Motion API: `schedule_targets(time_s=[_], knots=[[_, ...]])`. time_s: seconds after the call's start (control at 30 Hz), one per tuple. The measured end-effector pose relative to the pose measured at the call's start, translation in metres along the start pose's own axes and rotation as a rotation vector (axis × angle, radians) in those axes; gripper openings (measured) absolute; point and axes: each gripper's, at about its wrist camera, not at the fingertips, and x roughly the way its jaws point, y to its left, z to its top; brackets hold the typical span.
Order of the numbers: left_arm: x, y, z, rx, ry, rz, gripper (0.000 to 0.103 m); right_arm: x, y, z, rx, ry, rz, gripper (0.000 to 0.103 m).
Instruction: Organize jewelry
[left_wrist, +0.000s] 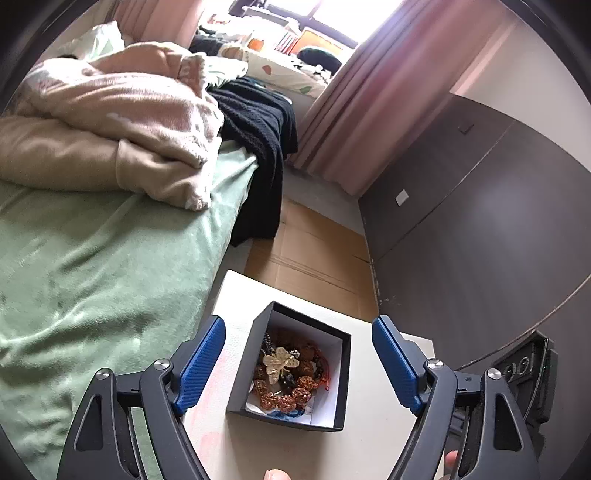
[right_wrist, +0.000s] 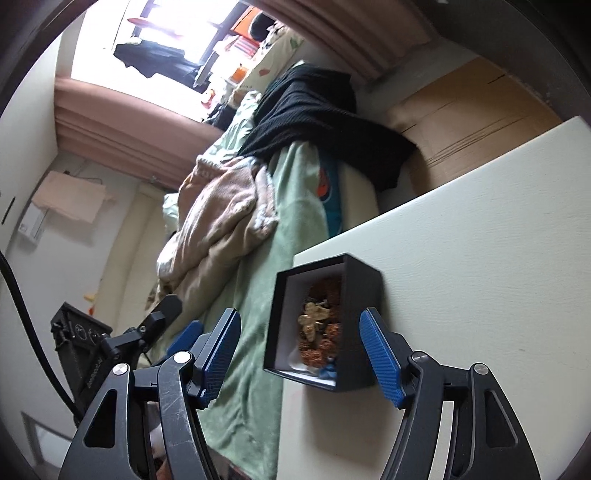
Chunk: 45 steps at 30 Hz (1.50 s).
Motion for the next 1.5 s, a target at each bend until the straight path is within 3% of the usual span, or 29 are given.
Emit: schedule_targets(time_s=[0.13, 0.27, 0.3, 0.37, 0.43, 0.6, 0.97, 1.3, 1.5], knots=[[-0.005, -0.006, -0.005, 0.038, 0.008, 0.013, 0.084, -0.024, 0.005, -0.002, -0.046, -0.052, -0.136, 0.068], [-0.012, -0.017, -0.012, 0.078, 0.009, 0.004, 0.100, -0.044, 0.012, -0.010, -0.091, -0.075, -0.260, 0.069], [-0.013, -0.022, -0.015, 0.103, 0.011, 0.001, 0.101, -0.050, 0.013, -0.012, -0.095, -0.084, -0.283, 0.072], [-0.014, -0.029, -0.020, 0.142, 0.024, -0.010, 0.101, -0.061, 0.014, -0.015, -0.091, -0.098, -0.324, 0.089], [-0.015, -0.034, -0.024, 0.165, 0.032, -0.012, 0.101, -0.071, 0.014, -0.017, -0.101, -0.110, -0.355, 0.094], [-0.032, -0.047, -0.039, 0.227, 0.023, 0.006, 0.102, -0.090, 0.027, -0.025, -0.141, -0.116, -0.379, 0.103], [-0.067, -0.072, -0.070, 0.347, -0.012, 0.023, 0.102, -0.125, 0.052, -0.054, -0.248, -0.139, -0.458, 0.103], [-0.098, -0.088, -0.074, 0.395, -0.053, 0.004, 0.102, -0.149, 0.061, -0.066, -0.318, -0.149, -0.517, 0.103], [-0.109, -0.089, -0.073, 0.397, -0.056, 0.008, 0.102, -0.162, 0.066, -0.069, -0.318, -0.168, -0.492, 0.103]])
